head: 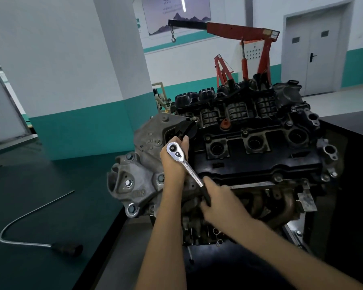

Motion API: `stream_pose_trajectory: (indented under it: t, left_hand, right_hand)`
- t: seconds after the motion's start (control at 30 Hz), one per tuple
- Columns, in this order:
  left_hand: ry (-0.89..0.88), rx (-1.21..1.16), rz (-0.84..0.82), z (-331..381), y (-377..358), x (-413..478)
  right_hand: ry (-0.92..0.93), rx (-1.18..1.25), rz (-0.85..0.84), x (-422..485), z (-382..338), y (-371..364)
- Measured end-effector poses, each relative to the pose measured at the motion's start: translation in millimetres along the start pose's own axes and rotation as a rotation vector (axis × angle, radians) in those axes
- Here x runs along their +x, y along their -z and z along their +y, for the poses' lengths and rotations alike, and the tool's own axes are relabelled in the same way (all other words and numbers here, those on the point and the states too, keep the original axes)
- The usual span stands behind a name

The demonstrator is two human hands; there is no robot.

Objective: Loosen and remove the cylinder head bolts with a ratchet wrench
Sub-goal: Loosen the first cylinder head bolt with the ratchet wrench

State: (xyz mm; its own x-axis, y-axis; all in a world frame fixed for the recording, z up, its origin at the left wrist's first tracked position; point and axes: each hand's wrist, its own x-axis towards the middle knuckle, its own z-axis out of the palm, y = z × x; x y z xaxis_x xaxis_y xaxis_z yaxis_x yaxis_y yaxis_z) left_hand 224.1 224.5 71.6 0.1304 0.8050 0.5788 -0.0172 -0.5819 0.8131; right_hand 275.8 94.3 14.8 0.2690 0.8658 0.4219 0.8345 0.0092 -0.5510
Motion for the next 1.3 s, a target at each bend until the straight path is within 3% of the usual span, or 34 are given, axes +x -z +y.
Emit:
stream_pose_trajectory:
  t: [0.1,0.2,0.3,0.47,0.67,0.73,0.9,1.03,1.1,1.2,1.3]
  left_hand:
    - [0.001,0.069,-0.008,-1,1,2]
    - [-0.01,-0.012,-0.006,-2,2,1]
    - [0.013,-0.069,-0.028,-1,2,0]
    - [0.037,-0.082,0.002,1,-2,3]
    - [-0.03,0.016,-0.011,3,-2,1]
    - [-0.04,0.019,-0.03,2,0,0]
    - [-0.005,0.051,-0.073,-3,3,5]
    - [0.009,0.037,-0.171,0,5,7]
    - [0.003,0.017,-0.19,2,4,6]
    - [0.029,0.007,-0.113,3,1,6]
    - [0.021,-0.007,-0.043,4,-1,7]
  right_hand:
    - [0.073,-0.309,-0.023,20,17,44]
    - [0.248,-0.627,0.002,60,23,89]
    - [0.34,-0.759,-0.011,89,23,118]
    - [0.243,-0.629,0.072,62,21,87]
    - [0.007,0.158,0.053,-2,-2,-11]
    - [-0.024,0.279,0.069,-5,-11,-27]
    - [0.082,0.112,-0.066,13,15,22]
    - [0.277,-0.506,-0.131,59,30,99]
    - [0.334,-0.676,-0.094,78,29,118]
    - [0.32,-0.612,-0.001,67,26,106]
    - [0.201,-0.339,0.044,26,24,59]
